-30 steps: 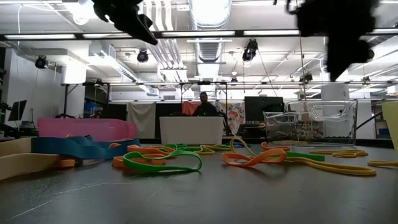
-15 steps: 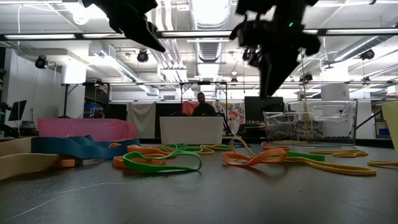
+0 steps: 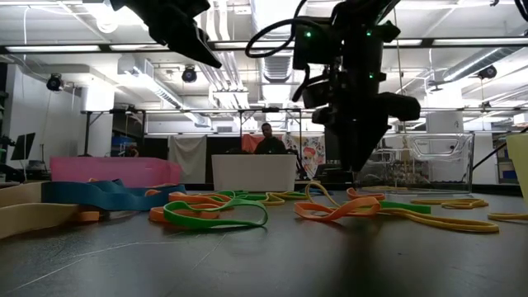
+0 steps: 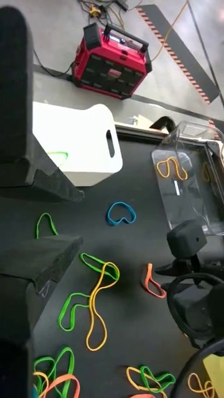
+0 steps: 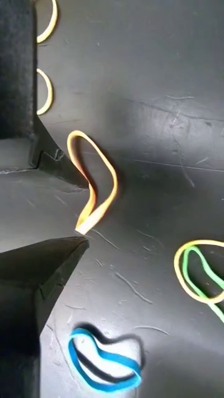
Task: Sort rubber bands into baskets
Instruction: Put the orange rubber band into the white bin
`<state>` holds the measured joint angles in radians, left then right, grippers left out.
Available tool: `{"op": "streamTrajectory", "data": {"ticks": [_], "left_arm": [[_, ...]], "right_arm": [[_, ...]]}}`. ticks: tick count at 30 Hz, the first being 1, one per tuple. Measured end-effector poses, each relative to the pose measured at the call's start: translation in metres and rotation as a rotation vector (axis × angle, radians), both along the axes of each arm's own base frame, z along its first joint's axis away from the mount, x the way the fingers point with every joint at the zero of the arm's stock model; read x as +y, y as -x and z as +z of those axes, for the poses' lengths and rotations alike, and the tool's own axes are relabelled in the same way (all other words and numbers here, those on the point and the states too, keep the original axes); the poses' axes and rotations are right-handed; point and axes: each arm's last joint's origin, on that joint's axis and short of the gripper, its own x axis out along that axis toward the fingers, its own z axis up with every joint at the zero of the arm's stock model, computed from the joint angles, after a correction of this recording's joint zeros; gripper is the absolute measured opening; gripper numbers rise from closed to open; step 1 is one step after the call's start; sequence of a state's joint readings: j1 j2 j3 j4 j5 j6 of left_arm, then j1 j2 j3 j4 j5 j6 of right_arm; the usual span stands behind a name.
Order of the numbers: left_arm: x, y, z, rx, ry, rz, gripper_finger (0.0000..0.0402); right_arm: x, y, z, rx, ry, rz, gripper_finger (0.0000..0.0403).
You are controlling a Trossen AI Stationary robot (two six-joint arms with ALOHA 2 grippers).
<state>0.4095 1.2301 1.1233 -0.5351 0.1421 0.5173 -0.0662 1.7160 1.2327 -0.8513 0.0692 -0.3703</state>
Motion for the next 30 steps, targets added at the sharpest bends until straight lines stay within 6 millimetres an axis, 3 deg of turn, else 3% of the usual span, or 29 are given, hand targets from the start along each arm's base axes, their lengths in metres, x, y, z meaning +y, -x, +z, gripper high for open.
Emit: {"op": "streamTrajectory", "data": {"ticks": [12,18,23,30], "left_arm": [[0.000,0.000,0.001,0.001,-0.031,-0.019,0.0078],[0.006,0.002,0.001,0.006,-0.081,-0.033,0.0078],[0.022,0.004,0.002,-0.011,-0.129,0.003,0.0078],[0.059,0.002,-0.004,-0.052,-0.184,0.106,0.0078]], "right_arm": [[-0.004,-0.007,-0.007,-0.038,0.011,0.030,0.0123],[-0.007,-0.002,0.000,-0.029,0.009,0.016,0.0109],[-0.017,0.000,0.001,-0.027,-0.014,0.027,0.0101],[-0.031,0.001,-0.015,0.007,-0.139,0.081,0.0093]]}}
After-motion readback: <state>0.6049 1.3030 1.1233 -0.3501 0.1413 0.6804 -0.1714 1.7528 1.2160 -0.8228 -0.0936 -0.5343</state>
